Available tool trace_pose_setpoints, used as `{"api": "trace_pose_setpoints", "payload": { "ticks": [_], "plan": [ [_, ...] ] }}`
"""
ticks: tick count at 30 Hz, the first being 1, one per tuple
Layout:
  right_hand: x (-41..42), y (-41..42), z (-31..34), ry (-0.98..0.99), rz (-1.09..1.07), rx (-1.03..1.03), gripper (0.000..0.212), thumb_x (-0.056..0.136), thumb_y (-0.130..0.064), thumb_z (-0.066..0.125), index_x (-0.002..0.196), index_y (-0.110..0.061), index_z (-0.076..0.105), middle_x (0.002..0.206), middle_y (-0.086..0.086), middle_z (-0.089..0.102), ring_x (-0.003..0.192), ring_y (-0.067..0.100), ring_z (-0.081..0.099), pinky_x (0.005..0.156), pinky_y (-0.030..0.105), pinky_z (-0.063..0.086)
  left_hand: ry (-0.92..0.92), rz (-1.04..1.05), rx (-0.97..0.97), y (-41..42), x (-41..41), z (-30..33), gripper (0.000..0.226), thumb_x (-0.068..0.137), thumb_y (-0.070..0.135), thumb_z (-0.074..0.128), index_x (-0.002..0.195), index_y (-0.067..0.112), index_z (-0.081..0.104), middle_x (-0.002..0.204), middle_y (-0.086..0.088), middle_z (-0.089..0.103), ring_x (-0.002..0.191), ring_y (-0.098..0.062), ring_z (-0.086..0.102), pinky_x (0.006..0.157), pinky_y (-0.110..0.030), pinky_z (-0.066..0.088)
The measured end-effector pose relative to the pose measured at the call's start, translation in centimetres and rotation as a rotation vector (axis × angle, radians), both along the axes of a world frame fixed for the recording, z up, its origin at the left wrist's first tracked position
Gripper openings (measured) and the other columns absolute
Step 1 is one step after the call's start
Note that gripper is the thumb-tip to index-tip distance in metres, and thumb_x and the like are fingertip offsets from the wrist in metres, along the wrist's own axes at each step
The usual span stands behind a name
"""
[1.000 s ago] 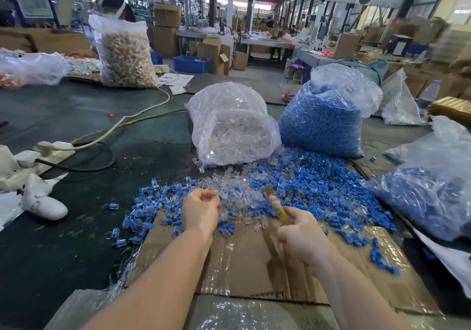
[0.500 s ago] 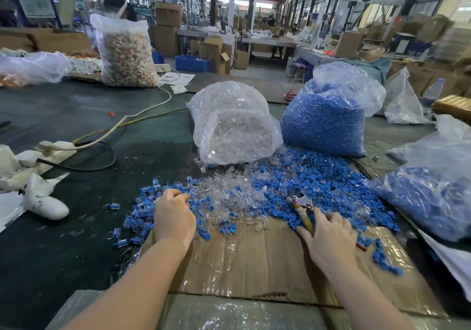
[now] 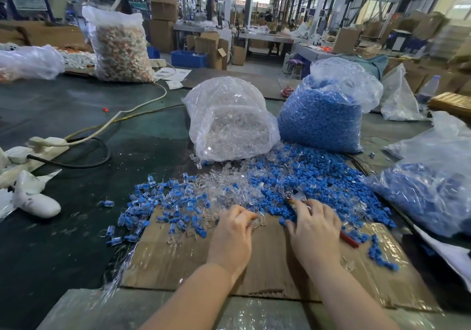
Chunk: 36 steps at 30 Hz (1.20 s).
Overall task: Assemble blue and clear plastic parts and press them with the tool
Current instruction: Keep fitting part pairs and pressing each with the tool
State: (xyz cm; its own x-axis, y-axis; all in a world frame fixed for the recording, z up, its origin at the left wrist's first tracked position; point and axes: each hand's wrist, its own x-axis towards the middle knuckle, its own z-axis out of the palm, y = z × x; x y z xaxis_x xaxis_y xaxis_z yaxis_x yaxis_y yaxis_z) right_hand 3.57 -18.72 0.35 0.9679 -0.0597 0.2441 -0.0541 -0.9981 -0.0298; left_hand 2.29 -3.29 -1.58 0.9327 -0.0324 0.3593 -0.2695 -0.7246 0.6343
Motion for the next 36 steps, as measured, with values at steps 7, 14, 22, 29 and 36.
{"api": "trace_pose_setpoints", "payload": {
  "ticks": [7,14,22,29,36],
  "plan": [
    [-0.1,2.9,-0.9,0.025,0.221,0.034,0.052,0.092,-0.011,0.046,0.143,-0.011,0.034,0.142,0.017,0.040,0.132,0.031,0.034,0.112,0.040,0.025,0.062,-0.047,0.135,-0.7,0.0,-1.4,0.048,0.098,0.010,0.040,0.143,0.026,0.034,0.147,0.009,0.032,0.132,-0.008,0.022,0.110,-0.017,0.013],
    [0.3,3.4,-1.9,-0.025,0.248,0.140,0.046,0.097,-0.013,0.037,0.142,-0.020,0.035,0.139,-0.001,0.041,0.121,0.022,0.037,0.105,0.029,0.024,0.008,-0.016,0.032,-0.4,-0.2,-1.4,0.027,0.093,0.017,0.052,0.119,0.019,0.059,0.117,0.008,0.053,0.108,-0.006,0.043,0.095,-0.016,0.033],
    [-0.5,3.5,-2.7,-0.225,0.251,0.373,0.025,0.082,0.000,0.064,0.105,-0.006,0.068,0.102,0.008,0.066,0.094,0.028,0.058,0.082,0.037,0.048,-0.002,0.041,-0.073,-0.3,-1.0,-0.8,0.025,0.088,0.008,0.059,0.111,0.017,0.063,0.104,0.010,0.056,0.096,-0.004,0.052,0.087,-0.013,0.039],
    [-0.9,3.5,-2.6,-0.287,0.235,0.410,0.007,0.085,-0.005,0.064,0.091,-0.006,0.069,0.088,0.005,0.067,0.083,0.027,0.059,0.072,0.036,0.049,0.015,0.079,-0.129,-0.1,-1.1,-0.8,0.026,0.087,0.008,0.061,0.111,0.016,0.064,0.104,0.012,0.048,0.090,-0.003,0.054,0.085,-0.008,0.039],
    [-1.0,3.5,-2.5,-0.277,0.200,0.379,0.009,0.084,-0.006,0.066,0.076,-0.009,0.063,0.079,0.002,0.062,0.075,0.025,0.056,0.064,0.036,0.048,0.028,0.099,-0.103,0.0,-1.1,-0.9,0.017,0.086,0.009,0.062,0.098,0.020,0.063,0.096,0.012,0.055,0.085,-0.003,0.052,0.079,-0.011,0.041]
  ]
}}
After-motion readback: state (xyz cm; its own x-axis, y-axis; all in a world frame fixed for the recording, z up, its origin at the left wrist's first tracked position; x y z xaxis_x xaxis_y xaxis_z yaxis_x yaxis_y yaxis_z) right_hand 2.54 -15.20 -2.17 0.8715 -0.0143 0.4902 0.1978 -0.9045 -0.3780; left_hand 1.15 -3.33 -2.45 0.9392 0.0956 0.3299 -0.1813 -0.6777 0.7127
